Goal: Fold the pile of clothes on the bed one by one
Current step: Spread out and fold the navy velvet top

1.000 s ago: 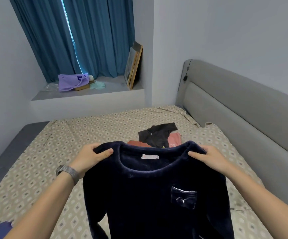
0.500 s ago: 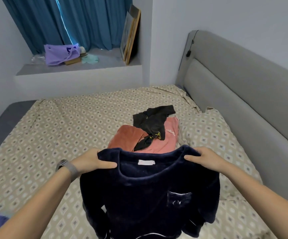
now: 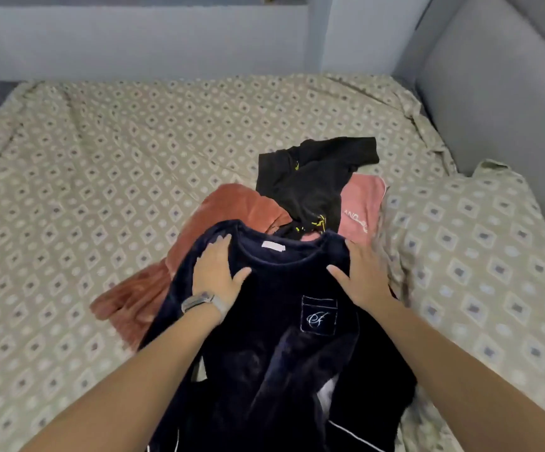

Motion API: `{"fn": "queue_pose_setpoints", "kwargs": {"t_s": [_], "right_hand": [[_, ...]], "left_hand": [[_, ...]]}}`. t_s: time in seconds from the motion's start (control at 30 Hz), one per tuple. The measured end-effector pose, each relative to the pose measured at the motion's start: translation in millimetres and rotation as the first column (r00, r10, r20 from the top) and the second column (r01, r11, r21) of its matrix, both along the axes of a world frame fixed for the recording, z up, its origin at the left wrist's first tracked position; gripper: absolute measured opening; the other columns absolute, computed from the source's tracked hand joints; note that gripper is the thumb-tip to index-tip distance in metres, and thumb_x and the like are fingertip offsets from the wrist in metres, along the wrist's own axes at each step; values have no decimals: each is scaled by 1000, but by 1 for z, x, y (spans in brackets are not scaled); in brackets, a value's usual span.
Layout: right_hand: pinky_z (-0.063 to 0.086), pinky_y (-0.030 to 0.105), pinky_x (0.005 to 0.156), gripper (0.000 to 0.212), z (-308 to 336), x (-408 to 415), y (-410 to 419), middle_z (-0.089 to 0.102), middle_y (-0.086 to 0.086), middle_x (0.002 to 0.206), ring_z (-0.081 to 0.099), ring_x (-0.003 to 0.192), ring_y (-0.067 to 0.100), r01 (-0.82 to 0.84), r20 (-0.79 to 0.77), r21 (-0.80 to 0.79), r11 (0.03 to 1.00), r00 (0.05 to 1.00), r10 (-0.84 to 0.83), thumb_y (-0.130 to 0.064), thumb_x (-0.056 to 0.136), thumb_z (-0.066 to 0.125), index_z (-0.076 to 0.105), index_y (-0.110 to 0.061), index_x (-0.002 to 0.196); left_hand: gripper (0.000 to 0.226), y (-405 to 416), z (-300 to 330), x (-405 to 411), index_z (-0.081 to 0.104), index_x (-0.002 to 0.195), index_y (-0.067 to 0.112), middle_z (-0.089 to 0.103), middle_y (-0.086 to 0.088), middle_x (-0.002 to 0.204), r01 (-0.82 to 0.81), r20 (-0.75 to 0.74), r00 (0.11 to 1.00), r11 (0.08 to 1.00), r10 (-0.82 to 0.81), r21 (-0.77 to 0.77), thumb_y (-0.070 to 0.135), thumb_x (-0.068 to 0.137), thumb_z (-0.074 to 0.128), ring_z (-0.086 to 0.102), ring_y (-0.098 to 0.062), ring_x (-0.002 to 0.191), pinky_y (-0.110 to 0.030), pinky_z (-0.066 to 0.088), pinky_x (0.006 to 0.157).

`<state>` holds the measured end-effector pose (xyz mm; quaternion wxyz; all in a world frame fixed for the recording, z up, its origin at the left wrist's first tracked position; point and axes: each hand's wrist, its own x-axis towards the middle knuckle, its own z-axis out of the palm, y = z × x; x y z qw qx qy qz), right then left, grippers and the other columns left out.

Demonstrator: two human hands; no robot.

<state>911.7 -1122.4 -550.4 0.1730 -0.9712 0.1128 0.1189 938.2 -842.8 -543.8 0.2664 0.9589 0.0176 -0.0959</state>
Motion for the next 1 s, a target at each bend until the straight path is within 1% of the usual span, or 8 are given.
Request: {"fn": "queue_pose_setpoints", "kwargs": {"t_s": [0.1, 0.2, 0.27, 0.4, 0.67, 0.77, 0.87, 1.0], "right_hand": [[3, 49, 120, 96, -101, 1, 4, 0, 2, 164, -3, 151, 25, -66, -202, -39, 997, 978, 56, -77, 85, 31, 0, -20, 156], [-4, 51, 121, 102, -186, 4, -3, -10, -3, 163, -13, 150, 21, -38, -228, -33, 999, 973, 30, -85, 78, 19, -8, -24, 155], [-5, 51, 121, 104, -232, 0, -6, -7, -4, 164, -13, 150, 20, -33, -149, -93, 995, 989, 19, -89, 76, 9, -5, -24, 155], [-1, 51, 120, 90, -284, -11, 2, 11, 1, 163, 2, 151, 24, 29, 168, -217, 976, 986, 8, -77, 87, 20, 12, -21, 156], [3, 51, 120, 87, -281, -11, -1, 14, 0, 163, 6, 151, 23, 51, 225, -210, 976, 974, -2, -77, 88, 25, 16, -22, 155], [-4, 50, 120, 84, -256, -10, 8, 8, -3, 164, -4, 151, 22, 122, 102, 99, 988, 986, -132, -66, 88, 48, 18, -26, 155], [0, 51, 121, 76, -226, -47, 35, 16, -2, 162, -2, 151, 21, 119, 14, 483, 867, 990, -144, -54, 83, 66, 34, -32, 148], [-5, 52, 119, 76, -231, -128, 64, 7, -4, 163, -4, 151, 19, -186, -13, 211, 960, 981, 193, -74, 74, 60, 38, -45, 141]], "left_hand": [[85, -15, -95, -11, -1, 154, 30, -4, -1, 163, 218, -155, 971, 937, -181, 272, 58, 92, 48, -6, -24, 149, -50, 0, 119], [85, 1, -182, -2, -13, 152, 27, -18, -4, 161, 257, -164, 965, 858, -204, 446, 67, 92, 31, -16, -25, 148, -51, -7, 119], [86, 17, -231, 8, -13, 151, 26, -24, -4, 158, 276, -139, 961, 846, -238, 456, 75, 85, 13, -18, -23, 147, -45, -16, 117], [82, 28, -284, 12, -20, 145, 26, -35, 2, 148, 277, -35, 956, 854, -291, 440, 73, 82, 4, -18, -22, 145, -30, -35, 104], [80, 23, -273, 6, -8, 154, 22, -16, -9, 161, 223, 48, 958, 837, -284, 499, 68, 91, 12, -10, -25, 148, -43, -17, 115], [66, 13, -257, -11, -1, 155, 21, -8, -8, 162, 232, -43, 971, 870, -237, 435, 50, 101, 23, -5, -25, 149, -45, -4, 119], [55, 18, -238, -46, 21, 152, 17, 16, -9, 160, 262, -72, 965, 941, -252, 213, 35, 102, 37, 16, -25, 147, -44, 11, 119], [60, 53, -242, -115, 18, 153, 13, 17, -9, 160, 388, -37, 915, 852, -402, 351, 43, 102, 27, 13, -24, 148, -38, 7, 120]]}}
